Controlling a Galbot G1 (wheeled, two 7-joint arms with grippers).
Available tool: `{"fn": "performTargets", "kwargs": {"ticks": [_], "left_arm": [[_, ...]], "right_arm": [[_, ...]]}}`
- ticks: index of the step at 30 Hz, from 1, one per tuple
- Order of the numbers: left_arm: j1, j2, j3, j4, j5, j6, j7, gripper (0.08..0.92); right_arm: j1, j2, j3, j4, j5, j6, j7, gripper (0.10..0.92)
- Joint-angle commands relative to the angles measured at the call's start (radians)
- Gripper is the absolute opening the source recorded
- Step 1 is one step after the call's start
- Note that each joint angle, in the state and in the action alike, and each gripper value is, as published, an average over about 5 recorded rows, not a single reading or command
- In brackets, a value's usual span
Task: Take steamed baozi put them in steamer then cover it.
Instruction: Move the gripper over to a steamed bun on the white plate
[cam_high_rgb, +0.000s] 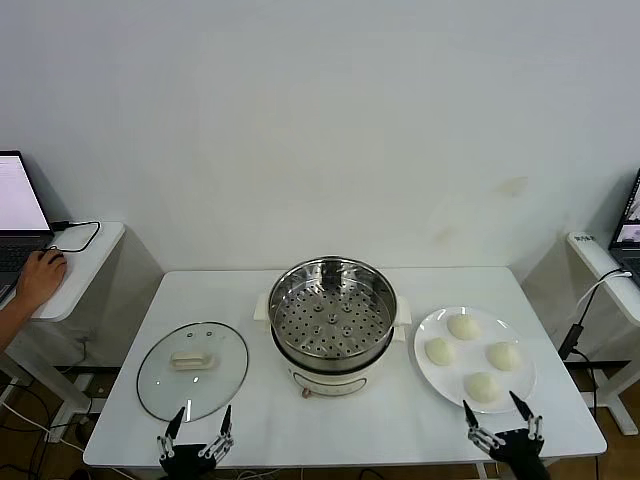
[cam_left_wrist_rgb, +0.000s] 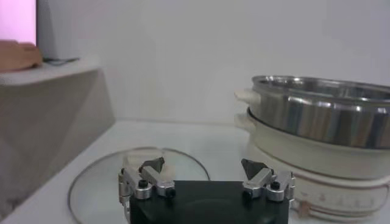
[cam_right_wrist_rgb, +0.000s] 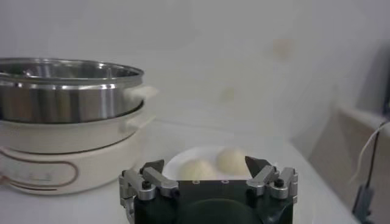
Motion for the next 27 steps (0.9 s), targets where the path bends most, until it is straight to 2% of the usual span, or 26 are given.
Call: {"fn": "performTargets", "kwargs": {"ticks": [1, 9, 13, 17, 22, 27], "left_arm": [[-0.029, 0.013, -0.02, -0.021, 0.051, 0.038, -0.051, 0.823], [-0.047, 0.043, -0.027, -0.023, 0.139, 0.049, -0.067, 0.823], [-0.049, 0.041, -0.025, -0.016, 0.171, 0.048, -0.065, 0.823], [-0.051, 0.029, -0.021, -0.01, 0.199, 0.046, -0.065, 0.823], [-0.052, 0.019, -0.021, -0.004, 0.217, 0.046, -0.066, 0.823], [-0.048, 0.015, -0.031, -0.008, 0.23, 0.046, -0.07, 0.823]], "right_arm": [[0.161, -0.229, 0.107, -0.094, -0.339, -0.04, -0.059, 0.823], [0.368, -0.507, 0.05, -0.249, -0.489, -0.096, -0.293, 0.823], [0.516, -0.643, -0.056, -0.362, -0.49, -0.085, -0.424, 0.823], [0.741, -0.736, -0.282, -0.481, -0.447, -0.074, -0.564, 0.823], [1.11, -0.768, -0.657, -0.657, -0.371, -0.038, -0.72, 0.823], [1.435, -0.723, -0.99, -0.821, -0.34, 0.033, -0.833, 0.823]]}}
